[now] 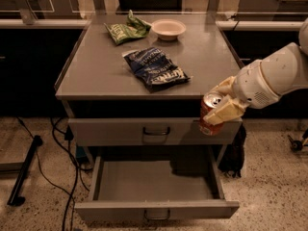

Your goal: Pick coke can from middle drawer and place on counter

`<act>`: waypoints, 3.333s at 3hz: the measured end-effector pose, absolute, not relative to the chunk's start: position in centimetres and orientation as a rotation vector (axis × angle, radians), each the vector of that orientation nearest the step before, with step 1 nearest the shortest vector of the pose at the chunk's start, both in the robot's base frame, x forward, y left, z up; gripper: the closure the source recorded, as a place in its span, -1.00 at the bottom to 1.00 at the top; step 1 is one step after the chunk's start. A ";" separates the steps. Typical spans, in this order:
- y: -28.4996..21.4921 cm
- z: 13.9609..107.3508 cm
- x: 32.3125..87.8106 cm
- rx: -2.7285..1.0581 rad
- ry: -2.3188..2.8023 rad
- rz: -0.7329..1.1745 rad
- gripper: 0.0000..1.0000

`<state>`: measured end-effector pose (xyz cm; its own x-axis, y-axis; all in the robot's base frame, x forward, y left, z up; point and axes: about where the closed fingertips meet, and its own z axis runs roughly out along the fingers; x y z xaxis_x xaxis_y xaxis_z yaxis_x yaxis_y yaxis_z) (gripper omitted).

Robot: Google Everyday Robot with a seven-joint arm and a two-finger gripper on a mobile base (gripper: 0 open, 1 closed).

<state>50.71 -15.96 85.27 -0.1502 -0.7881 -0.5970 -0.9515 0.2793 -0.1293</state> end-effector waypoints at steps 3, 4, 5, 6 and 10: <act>-16.2 92.6 53.9 -1.496 1.990 0.330 1.00; -16.2 93.8 56.3 -1.473 1.990 0.349 1.00; -16.1 93.8 59.2 -1.442 1.987 0.373 1.00; -15.8 93.2 62.0 -1.411 1.987 0.405 1.00; -16.7 89.1 66.2 -1.301 2.069 0.509 1.00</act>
Offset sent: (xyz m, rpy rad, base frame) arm 0.0141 -0.0029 0.0819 0.0014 -0.0595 -0.0522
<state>66.21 -16.66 89.14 -0.3102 -0.6545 -0.6895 -0.8996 0.4366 -0.0097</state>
